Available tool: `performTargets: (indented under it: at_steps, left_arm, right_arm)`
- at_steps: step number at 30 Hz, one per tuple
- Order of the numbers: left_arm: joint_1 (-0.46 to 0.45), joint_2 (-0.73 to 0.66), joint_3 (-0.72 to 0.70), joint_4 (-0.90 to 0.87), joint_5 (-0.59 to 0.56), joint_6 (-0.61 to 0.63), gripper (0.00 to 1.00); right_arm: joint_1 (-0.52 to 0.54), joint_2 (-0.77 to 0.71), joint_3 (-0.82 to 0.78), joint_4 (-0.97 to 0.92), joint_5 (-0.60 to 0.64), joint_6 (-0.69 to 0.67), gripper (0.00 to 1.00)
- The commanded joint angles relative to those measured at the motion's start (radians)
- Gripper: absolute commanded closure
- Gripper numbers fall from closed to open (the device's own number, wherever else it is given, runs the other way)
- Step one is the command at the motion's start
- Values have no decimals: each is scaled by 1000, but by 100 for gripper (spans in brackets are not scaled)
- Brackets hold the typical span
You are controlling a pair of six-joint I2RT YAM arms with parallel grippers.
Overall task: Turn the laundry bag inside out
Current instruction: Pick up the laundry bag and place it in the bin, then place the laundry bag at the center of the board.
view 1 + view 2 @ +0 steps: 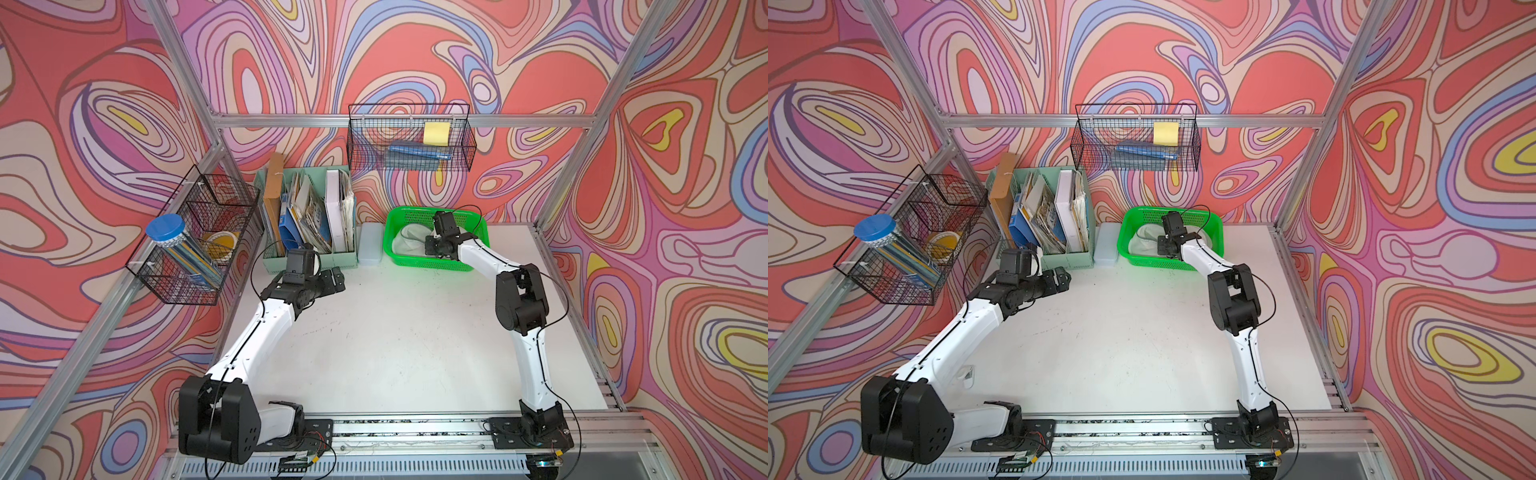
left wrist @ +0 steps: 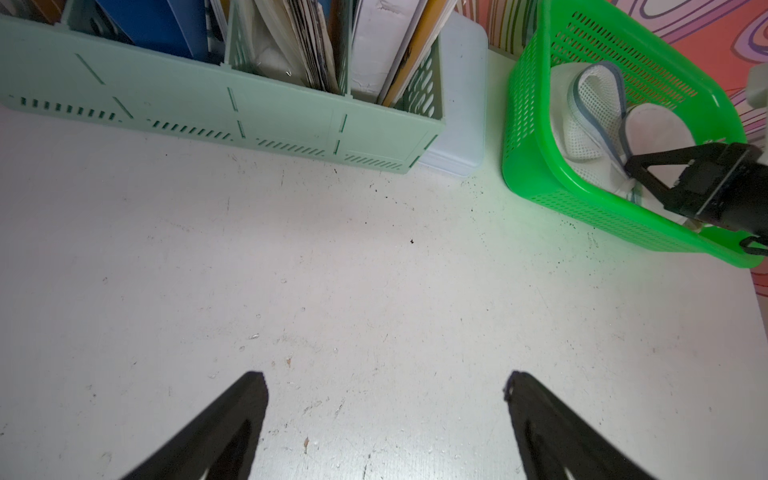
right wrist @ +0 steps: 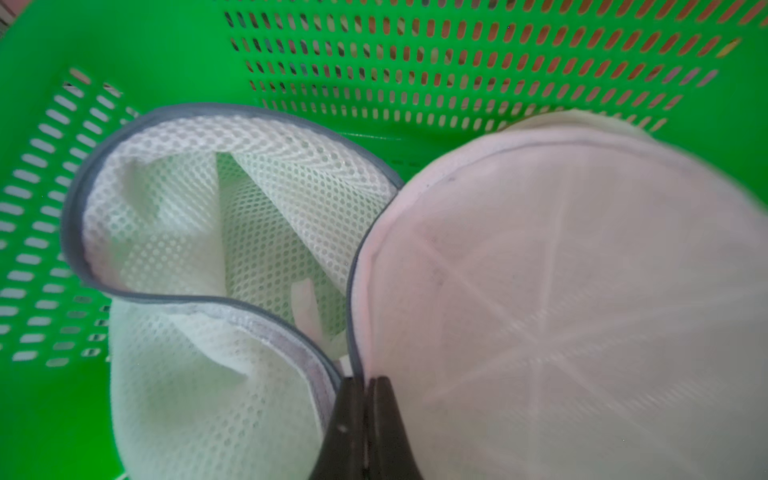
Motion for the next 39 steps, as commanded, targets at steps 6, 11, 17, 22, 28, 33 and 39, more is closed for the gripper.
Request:
performTargets:
  at_steps: [6,11,17,22,28,33,39]
  left_arm:
    - [-8,-41,53,-23,48,-10,6]
    - [-8,-82,63,-31,65,-17,6]
    - [-8,-132,86,-56,120,-34,7]
    - [-10,-182,101,-86,151,-48,9]
    - [-10,-240,114,-140,177,-47,9]
    - [-10,-273,90,-171,177,-49,9]
    - [-10,-289,91,-201,183,-43,9]
  right_arm:
    - [35,-275,-88,2,97,-92,100]
    - [94,-447,-199,-26,166,-131,100]
    - [200,-617,-220,-178,264,-115,100]
    - [368,-666,-195,-332,423,-60,100]
    - [518,-668,-208,-414,429,77,100]
    - [576,-593,-304,-357,449,187,100]
    - [575,-582,-337,-354,557,224,100]
